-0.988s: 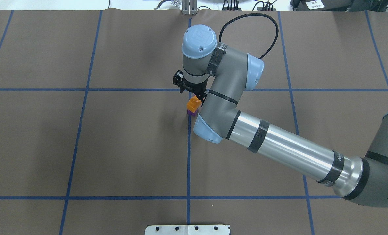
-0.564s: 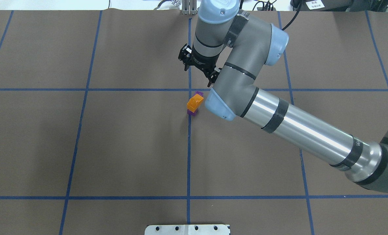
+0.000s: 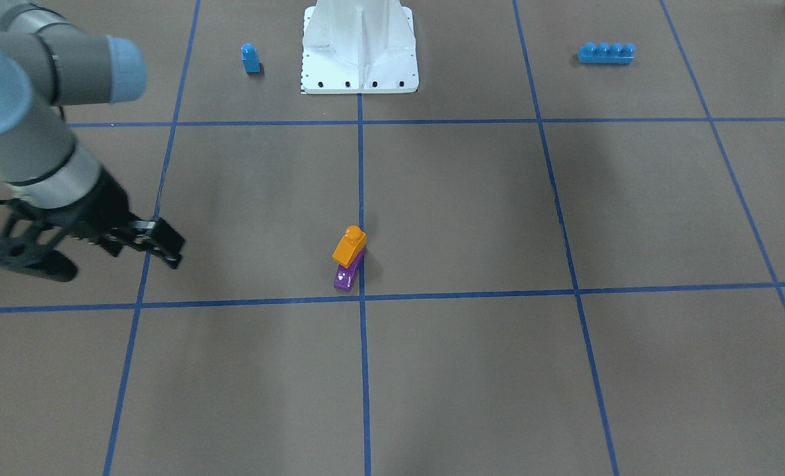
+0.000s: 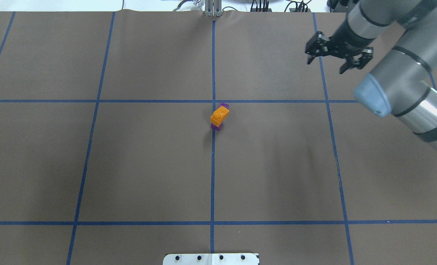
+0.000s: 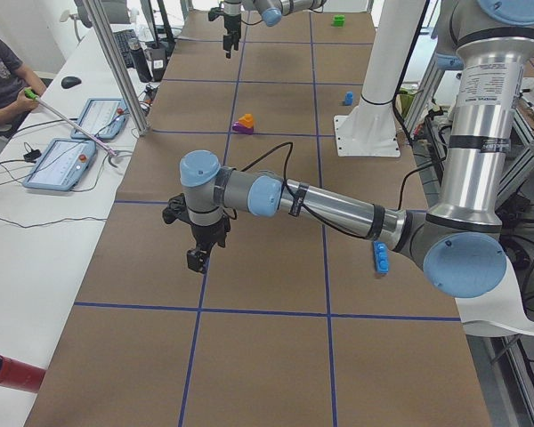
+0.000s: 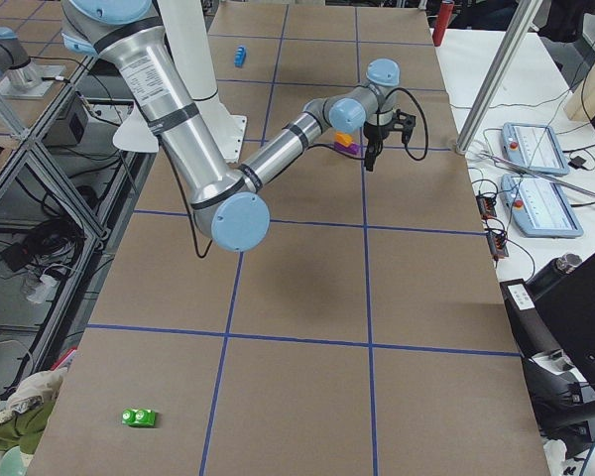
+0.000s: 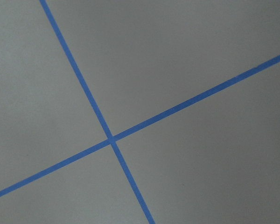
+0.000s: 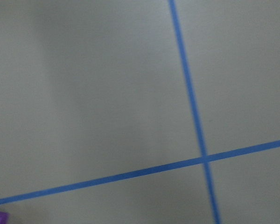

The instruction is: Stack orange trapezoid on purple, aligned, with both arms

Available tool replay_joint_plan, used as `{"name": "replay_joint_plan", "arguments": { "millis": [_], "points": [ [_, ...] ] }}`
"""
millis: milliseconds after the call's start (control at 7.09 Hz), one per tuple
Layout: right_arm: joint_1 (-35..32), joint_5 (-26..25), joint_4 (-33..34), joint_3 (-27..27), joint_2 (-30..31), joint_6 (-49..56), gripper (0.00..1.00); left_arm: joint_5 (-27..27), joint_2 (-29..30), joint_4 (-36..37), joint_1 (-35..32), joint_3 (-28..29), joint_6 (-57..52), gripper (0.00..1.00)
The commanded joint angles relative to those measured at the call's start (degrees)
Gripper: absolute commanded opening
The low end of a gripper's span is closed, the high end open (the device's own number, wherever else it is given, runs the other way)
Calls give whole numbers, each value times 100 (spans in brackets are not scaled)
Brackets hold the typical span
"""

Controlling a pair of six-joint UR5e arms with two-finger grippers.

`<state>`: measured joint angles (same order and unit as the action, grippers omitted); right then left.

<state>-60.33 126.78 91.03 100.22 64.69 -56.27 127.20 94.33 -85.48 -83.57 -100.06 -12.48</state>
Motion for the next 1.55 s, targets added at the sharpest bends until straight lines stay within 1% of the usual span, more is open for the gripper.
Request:
{"name": "replay_joint_plan", "arguments": {
  "millis": [0,141,282,423,564,706,847,988,1270,1411],
  "points": [
    [-1195,180,-137,234,1628,2672,100,-11,-282,-48,-107,39,0,100],
    [-1670,198,-234,261,1957,3405,100,-20,-406,-57,-212,13,-8,100],
    [-1754,172,-235,331,2030,3465,100,6,-424,-48,-491,4,-8,100],
    [-1763,163,-392,262,2422,3517,100,6,-442,-48,-503,4,-17,100],
    [-1902,258,-558,165,2687,3561,100,6,-460,-31,-503,47,-17,100],
    [-2104,546,-569,138,2829,3849,100,-2,-477,13,-503,83,-8,100],
    [-2524,845,-543,-88,2856,4200,100,6,-469,14,-538,292,-17,100],
    [-2728,1048,-551,-404,2857,4438,100,15,-486,14,-555,372,-17,100],
    [-2774,1006,-542,-669,2769,4502,100,330,-477,5,-582,548,-8,100],
    [-2861,1024,-543,-879,2734,4859,100,331,-477,5,-582,558,-8,100]
  ]
}}
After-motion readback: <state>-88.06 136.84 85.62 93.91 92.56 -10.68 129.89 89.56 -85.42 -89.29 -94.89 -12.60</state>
